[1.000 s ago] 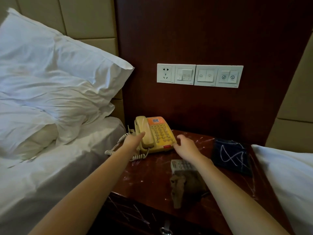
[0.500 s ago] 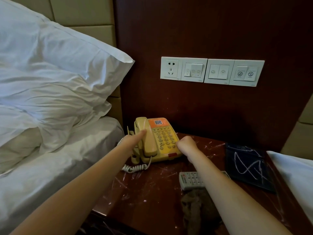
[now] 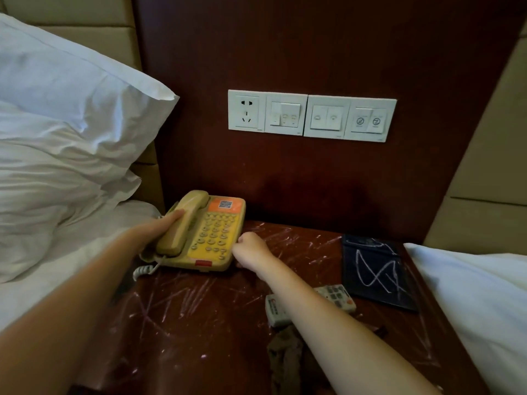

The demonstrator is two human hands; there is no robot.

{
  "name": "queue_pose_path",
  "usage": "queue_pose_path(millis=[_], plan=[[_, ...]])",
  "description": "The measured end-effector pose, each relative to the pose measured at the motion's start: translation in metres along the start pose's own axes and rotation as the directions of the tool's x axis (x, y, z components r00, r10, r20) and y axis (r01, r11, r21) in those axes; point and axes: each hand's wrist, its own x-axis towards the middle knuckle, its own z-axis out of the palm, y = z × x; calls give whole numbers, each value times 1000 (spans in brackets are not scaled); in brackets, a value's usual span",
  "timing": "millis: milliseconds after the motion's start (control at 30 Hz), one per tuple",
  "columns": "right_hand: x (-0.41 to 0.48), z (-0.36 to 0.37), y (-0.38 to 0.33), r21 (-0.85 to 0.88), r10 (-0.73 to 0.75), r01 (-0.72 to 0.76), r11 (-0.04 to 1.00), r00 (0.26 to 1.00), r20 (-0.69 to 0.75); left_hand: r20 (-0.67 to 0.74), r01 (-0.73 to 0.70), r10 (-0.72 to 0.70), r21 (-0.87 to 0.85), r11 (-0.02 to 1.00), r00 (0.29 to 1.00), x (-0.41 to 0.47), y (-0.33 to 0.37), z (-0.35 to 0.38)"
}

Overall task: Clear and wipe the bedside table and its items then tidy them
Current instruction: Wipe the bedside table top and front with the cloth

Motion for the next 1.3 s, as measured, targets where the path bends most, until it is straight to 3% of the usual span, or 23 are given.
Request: queue_pose_path(millis=[100,233,300,367,467,533,633,733,800,900,967,1100,1200,1300], plan=[[-14,-16,-2,-34,-59,59,998,998,-2,-141,-35,65,205,978,988,-19,8,7],[-39,-53,8,-194,-95,86,977,995,-42,-302,-242,425,492,836,853,-57,30,33],[-56,-79,21,-234,-90,70,970,993,-76,-194,-425,633,592,685,749,-82,42,59],[-72,-110,39,-260,-61,23,965,988,-141,70,-608,728,607,511,682,-111,51,94],[-92,-156,72,-276,24,-120,954,945,-326,477,-719,552,572,396,684,-149,52,143],[-103,-180,97,-269,122,-255,929,896,-428,593,-710,395,631,314,702,-162,49,165],[-111,-198,124,-185,279,-399,898,842,-462,611,-661,256,719,217,749,-164,41,179],[-105,-203,136,-82,382,-447,891,833,-401,632,-686,272,698,207,725,-157,40,183],[-101,-205,139,-73,421,-476,876,831,-363,627,-693,300,681,237,719,-155,43,180],[-94,-206,146,-116,450,-506,854,833,-323,578,-690,377,623,368,724,-160,51,179],[-85,-203,150,-187,462,-526,830,835,-300,586,-726,429,547,417,688,-175,55,188],[-60,-196,170,-205,522,-603,771,783,-338,682,-795,409,528,299,607,-212,47,223],[-35,-198,186,-196,560,-627,754,770,-305,666,-771,399,601,213,630,-219,40,236],[-6,-204,209,-214,578,-625,750,778,-245,667,-762,374,602,239,644,-218,43,236]])
